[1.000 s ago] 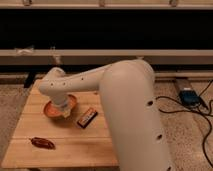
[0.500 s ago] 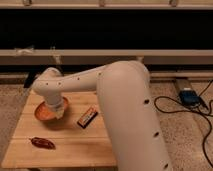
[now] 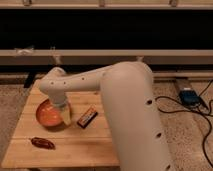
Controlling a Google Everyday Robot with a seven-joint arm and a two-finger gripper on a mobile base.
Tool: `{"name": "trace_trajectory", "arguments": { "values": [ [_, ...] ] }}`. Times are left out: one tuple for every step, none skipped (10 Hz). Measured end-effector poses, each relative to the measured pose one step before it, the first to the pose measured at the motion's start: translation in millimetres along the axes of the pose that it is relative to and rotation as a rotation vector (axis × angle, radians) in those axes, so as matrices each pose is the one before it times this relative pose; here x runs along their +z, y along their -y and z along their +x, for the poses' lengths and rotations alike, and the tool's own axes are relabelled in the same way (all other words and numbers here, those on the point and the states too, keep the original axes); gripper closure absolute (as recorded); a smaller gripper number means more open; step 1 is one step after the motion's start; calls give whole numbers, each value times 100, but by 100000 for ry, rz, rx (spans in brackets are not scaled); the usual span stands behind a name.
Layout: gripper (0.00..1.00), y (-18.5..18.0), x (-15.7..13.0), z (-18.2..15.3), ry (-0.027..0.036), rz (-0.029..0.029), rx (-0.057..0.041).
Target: Drag the ceramic bowl in a circle
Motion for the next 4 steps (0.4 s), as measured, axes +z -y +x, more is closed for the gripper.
{"name": "trace_trajectory", "arguments": {
  "values": [
    [20, -157, -1271, 489, -797, 1868, 954],
    [20, -37, -1371, 283, -767, 1892, 251],
    [20, 70, -1112, 80, -262, 1504, 25],
    [20, 67, -833, 175, 115, 996, 136]
  ]
}}
